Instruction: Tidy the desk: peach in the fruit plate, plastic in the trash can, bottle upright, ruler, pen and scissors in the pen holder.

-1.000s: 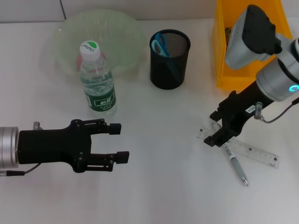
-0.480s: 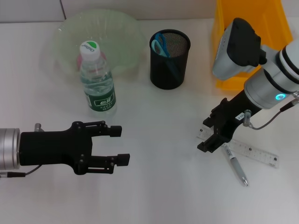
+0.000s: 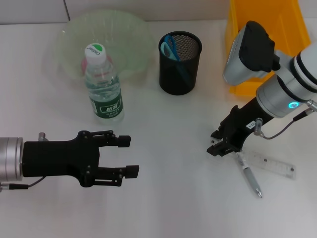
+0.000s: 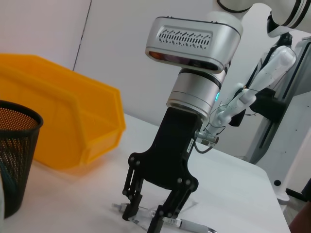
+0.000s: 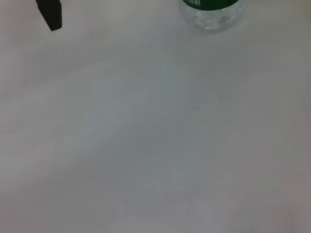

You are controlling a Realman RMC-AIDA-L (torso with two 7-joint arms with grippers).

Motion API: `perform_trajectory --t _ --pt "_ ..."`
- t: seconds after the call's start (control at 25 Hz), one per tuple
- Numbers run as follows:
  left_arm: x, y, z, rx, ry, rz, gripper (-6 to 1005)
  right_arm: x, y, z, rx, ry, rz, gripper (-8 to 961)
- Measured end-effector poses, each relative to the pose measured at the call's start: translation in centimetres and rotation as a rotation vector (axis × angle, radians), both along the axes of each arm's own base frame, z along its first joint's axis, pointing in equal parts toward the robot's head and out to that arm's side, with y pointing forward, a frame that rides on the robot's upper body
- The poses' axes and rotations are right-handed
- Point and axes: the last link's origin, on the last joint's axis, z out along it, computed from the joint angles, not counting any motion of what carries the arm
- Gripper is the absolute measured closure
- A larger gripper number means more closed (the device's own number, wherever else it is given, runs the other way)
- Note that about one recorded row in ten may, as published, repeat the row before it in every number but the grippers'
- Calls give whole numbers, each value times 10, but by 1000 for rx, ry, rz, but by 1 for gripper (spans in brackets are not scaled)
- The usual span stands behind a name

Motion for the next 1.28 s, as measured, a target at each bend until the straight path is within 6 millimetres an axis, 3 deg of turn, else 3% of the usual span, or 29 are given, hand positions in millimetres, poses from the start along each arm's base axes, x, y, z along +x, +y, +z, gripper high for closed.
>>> perform_trajectory --t 0.24,0.44,0.68,0.72,0.76,0.88,0.92,1.08,1.12,1.28 --pt "0 -1 0 -1 -2 0 195 0 -1 1 7 18 -9 570" --pt "-1 -3 0 -1 -3 3 195 -4 -1 14 44 69 2 571" --pt "-2 -4 0 -4 -7 4 195 -28 7 67 223 287 29 557" --pt "-2 -5 1 -4 -10 1 195 -37 10 93 311 435 43 554" --pt "-2 -5 1 -4 -10 1 195 -37 10 93 311 435 43 550" --pt "-2 -5 1 -4 -10 -4 195 -43 14 121 435 691 63 540" --pt "-2 -5 1 -4 -10 -4 195 -42 18 130 503 848 77 536" --pt "-1 -4 1 -3 -10 -8 194 -36 24 130 569 997 85 523" --pt "0 -4 1 -3 -10 -10 194 -31 31 122 621 1087 91 519" --pt "0 -3 2 1 -13 -11 194 -28 39 105 672 1159 121 505"
